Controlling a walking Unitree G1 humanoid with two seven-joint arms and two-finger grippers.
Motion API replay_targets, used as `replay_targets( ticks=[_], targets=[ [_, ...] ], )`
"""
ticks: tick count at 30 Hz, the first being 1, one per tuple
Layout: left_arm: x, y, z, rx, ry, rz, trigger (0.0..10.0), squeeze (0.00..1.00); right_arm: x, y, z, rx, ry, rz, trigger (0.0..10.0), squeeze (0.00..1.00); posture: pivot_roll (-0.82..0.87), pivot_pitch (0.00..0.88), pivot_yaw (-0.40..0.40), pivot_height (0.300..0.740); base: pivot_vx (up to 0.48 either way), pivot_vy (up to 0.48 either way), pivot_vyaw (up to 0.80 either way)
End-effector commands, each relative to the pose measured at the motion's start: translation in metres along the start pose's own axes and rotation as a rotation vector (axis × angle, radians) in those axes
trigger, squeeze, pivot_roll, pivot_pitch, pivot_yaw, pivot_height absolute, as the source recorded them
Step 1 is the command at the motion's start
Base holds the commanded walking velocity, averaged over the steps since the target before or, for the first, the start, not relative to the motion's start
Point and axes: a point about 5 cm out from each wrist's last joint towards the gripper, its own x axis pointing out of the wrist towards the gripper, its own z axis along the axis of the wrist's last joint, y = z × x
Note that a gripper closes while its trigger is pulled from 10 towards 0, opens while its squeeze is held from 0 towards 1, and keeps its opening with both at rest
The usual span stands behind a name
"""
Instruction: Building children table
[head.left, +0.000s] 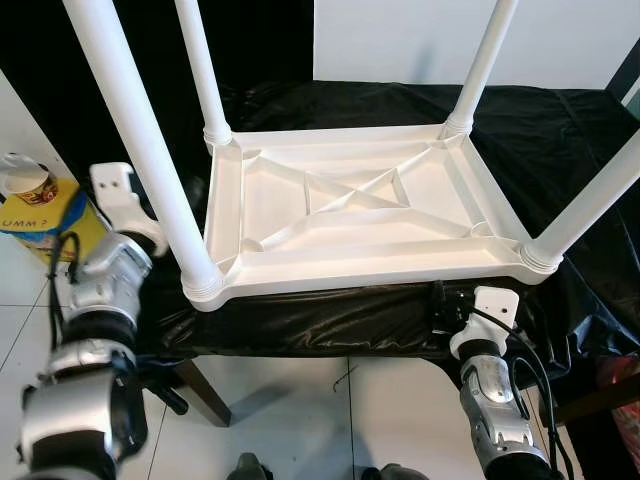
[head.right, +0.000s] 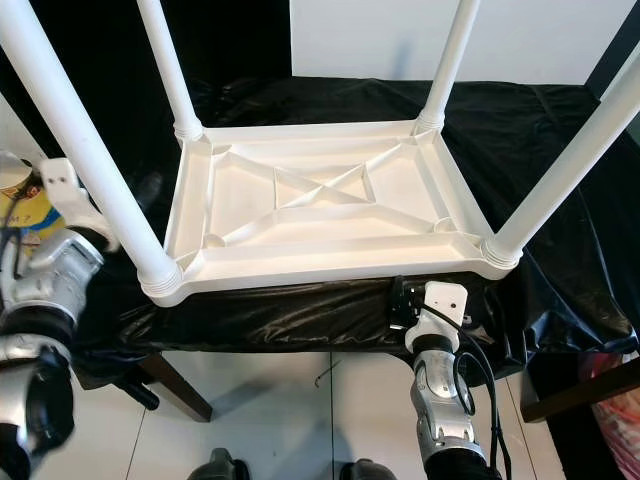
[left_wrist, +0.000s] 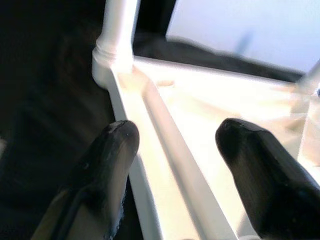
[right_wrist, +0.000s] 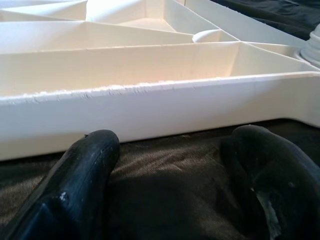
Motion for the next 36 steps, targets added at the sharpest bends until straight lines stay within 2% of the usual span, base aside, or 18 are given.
replay_targets(
  ticks=[1, 5, 6, 7, 9, 10, 11, 12, 13, 14, 15, 17, 20, 21, 23, 26, 29, 36],
  targets=[
    [-0.004, -0.027, -0.005, -0.01, 0.021, -0.42, 10.0, 0.0, -0.008, -0.003, -0.018, 0.009, 0.093, -0.019, 10.0, 0.0, 0.02, 0.15, -0.013, 0.74, 0.0, 0.0, 0.0],
    [-0.012, -0.049, -0.016, -0.04, 0.041, -0.52, 10.0, 0.0, -0.01, -0.001, -0.024, 0.015, 0.118, -0.03, 10.0, 0.0, 0.02, 0.153, -0.011, 0.74, 0.0, 0.0, 0.0],
    [-0.012, -0.049, -0.016, -0.04, 0.041, -0.52, 10.0, 0.0, -0.01, -0.001, -0.024, 0.015, 0.118, -0.03, 10.0, 0.0, 0.02, 0.153, -0.011, 0.74, 0.0, 0.0, 0.0],
    [-0.018, -0.062, -0.02, -0.053, 0.043, -0.566, 10.0, 0.0, -0.011, 0.0, -0.026, 0.019, 0.128, -0.037, 10.0, 0.0, 0.02, 0.155, -0.008, 0.74, 0.0, 0.0, 0.0],
    [-0.019, -0.065, -0.02, -0.056, 0.043, -0.576, 10.0, 0.0, -0.011, 0.0, -0.027, 0.019, 0.13, -0.038, 10.0, 0.0, 0.02, 0.155, -0.008, 0.74, 0.0, 0.0, 0.0],
    [-0.022, -0.073, -0.023, -0.065, 0.045, -0.593, 10.0, 0.0, -0.012, 0.001, -0.028, 0.018, 0.133, -0.037, 10.0, 0.0, 0.02, 0.156, -0.005, 0.74, 0.0, 0.0, 0.0],
    [-0.022, -0.073, -0.023, -0.065, 0.045, -0.593, 10.0, 0.0, -0.012, 0.001, -0.028, 0.018, 0.133, -0.037, 10.0, 0.0, 0.02, 0.156, -0.005, 0.74, 0.0, 0.0, 0.0],
    [-0.026, -0.081, -0.026, -0.086, 0.05, -0.608, 10.0, 0.0, -0.012, 0.001, -0.029, 0.016, 0.135, -0.037, 10.0, 0.0, 0.01, 0.157, -0.002, 0.74, 0.0, 0.0, 0.0],
    [-0.026, -0.081, -0.026, -0.086, 0.05, -0.608, 10.0, 0.0, -0.012, 0.001, -0.029, 0.016, 0.135, -0.037, 10.0, 0.0, 0.01, 0.157, -0.002, 0.74, 0.0, 0.0, 0.0],
    [-0.034, -0.096, -0.029, -0.119, 0.055, -0.627, 10.0, 0.0, -0.013, 0.001, -0.031, 0.014, 0.137, -0.035, 10.0, 0.0, 0.01, 0.159, 0.002, 0.74, 0.0, 0.0, 0.0],
    [-0.034, -0.096, -0.029, -0.119, 0.055, -0.627, 10.0, 0.0, -0.013, 0.001, -0.031, 0.014, 0.137, -0.035, 10.0, 0.0, 0.01, 0.159, 0.002, 0.74, 0.0, 0.0, 0.0],
    [-0.043, -0.11, -0.033, -0.195, 0.058, -0.627, 10.0, 0.0, -0.011, 0.0, -0.032, 0.009, 0.137, -0.033, 10.0, 0.0, 0.01, 0.16, 0.008, 0.74, 0.0, 0.0, 0.0],
    [-0.048, -0.118, -0.036, -0.218, 0.062, -0.629, 10.0, 0.0, -0.01, -0.001, -0.032, 0.006, 0.137, -0.034, 10.0, 0.0, 0.01, 0.161, 0.008, 0.74, 0.0, 0.0, 0.0],
    [-0.059, -0.138, -0.044, -0.269, 0.066, -0.64, 10.0, 0.0, -0.008, -0.003, -0.031, 0.003, 0.133, -0.036, 10.0, 0.0, 0.01, 0.162, 0.008, 0.74, 0.0, 0.0, 0.0],
    [-0.063, -0.145, -0.046, -0.286, 0.067, -0.644, 10.0, 0.0, -0.007, -0.004, -0.031, 0.001, 0.132, -0.038, 10.0, 0.0, 0.01, 0.162, 0.008, 0.74, 0.0, 0.0, 0.0],
    [-0.066, -0.152, -0.047, -0.307, 0.067, -0.644, 10.0, 0.0, -0.007, -0.004, -0.031, 0.0, 0.132, -0.038, 10.0, 0.0, 0.02, 0.163, 0.006, 0.74, 0.0, 0.0, 0.0],
    [-0.071, -0.171, -0.045, -0.34, 0.055, -0.632, 10.0, 0.0, -0.006, -0.002, -0.032, -0.004, 0.136, -0.03, 10.0, 0.0, 0.02, 0.162, 0.002, 0.74, 0.0, 0.0, 0.0],
    [-0.072, -0.188, -0.042, -0.366, 0.044, -0.601, 10.0, 0.0, -0.006, -0.001, -0.033, -0.01, 0.136, -0.02, 10.0, 0.0, 0.02, 0.163, 0.0, 0.74, 0.0, 0.0, 0.0]
  ],
)
